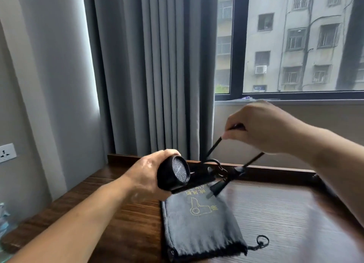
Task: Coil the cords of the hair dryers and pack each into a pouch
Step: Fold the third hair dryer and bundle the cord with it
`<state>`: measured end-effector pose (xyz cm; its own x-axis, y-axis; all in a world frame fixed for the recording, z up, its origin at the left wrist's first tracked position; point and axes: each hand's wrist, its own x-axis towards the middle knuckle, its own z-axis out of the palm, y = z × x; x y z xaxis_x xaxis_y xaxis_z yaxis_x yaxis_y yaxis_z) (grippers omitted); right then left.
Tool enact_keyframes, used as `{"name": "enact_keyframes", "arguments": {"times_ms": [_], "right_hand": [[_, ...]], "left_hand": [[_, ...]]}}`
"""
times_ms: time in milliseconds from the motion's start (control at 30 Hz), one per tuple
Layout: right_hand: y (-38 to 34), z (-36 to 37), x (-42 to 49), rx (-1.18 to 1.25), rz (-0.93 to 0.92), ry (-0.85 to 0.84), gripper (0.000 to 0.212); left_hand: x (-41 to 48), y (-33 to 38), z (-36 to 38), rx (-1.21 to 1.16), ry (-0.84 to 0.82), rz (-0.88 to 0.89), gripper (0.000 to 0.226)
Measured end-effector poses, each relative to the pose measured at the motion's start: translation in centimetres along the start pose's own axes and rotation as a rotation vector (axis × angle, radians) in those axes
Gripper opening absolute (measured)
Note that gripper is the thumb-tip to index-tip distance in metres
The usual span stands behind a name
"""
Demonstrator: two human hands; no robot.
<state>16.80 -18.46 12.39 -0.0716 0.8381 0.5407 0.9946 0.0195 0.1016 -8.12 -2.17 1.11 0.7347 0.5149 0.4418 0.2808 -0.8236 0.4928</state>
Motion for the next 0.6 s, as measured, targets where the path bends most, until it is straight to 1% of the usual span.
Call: {"name": "enact_keyframes", "arguments": {"times_ms": [33, 133, 200, 267, 367, 400, 433, 467, 500, 533, 600], "right_hand": [[0.3, -0.3, 0.3, -0.024, 0.013, 0.015, 0.025], [1.6, -0.1, 0.4, -0.048, 0.112, 0.014, 0.029], [2.5, 0.9, 0.1, -0.013, 0.208, 0.005, 0.039], [2.9, 2.3, -0.6, 0.049, 0.281, 0.011, 0.051], [2.0, 4.7, -1.7, 0.09, 0.32, -0.023, 0.056], [1.6, 5.5, -2.1, 0.117, 0.325, -0.024, 0.059], [1.2, 6.3, -2.4, 0.148, 0.33, -0.024, 0.06], [0.8, 7.0, -2.7, 0.176, 0.337, -0.031, 0.057], [0.4, 7.6, -2.8, 0.207, 0.345, -0.045, 0.053], [0.0, 8.2, -3.0, 0.24, 0.36, -0.066, 0.05], [-1.3, 8.8, -3.2, 0.294, 0.37, -0.101, 0.051]], "left_hand": [[-0.2, 0.8, 0.0, -0.058, -0.069, 0.003, 0.081], [-0.8, 2.5, -0.4, -0.188, -0.18, 0.042, 0.089], [-1.1, 3.2, -0.9, -0.336, -0.261, 0.073, 0.091], [-1.4, 3.5, -1.2, -0.51, -0.341, 0.109, 0.088], [-1.6, 3.7, -0.5, -0.861, -0.365, 0.173, 0.073], [-1.6, 3.6, 0.0, -0.996, -0.319, 0.194, 0.065], [-1.3, 3.7, 0.5, -1.122, -0.239, 0.186, 0.06], [-0.8, 3.8, 0.9, -1.207, -0.121, 0.14, 0.062], [-0.3, 4.0, 1.2, -1.255, 0.008, 0.095, 0.068], [0.4, 4.2, 1.5, -1.27, 0.141, 0.056, 0.069], [1.8, 4.5, 1.8, -1.252, 0.388, -0.031, 0.057]]}}
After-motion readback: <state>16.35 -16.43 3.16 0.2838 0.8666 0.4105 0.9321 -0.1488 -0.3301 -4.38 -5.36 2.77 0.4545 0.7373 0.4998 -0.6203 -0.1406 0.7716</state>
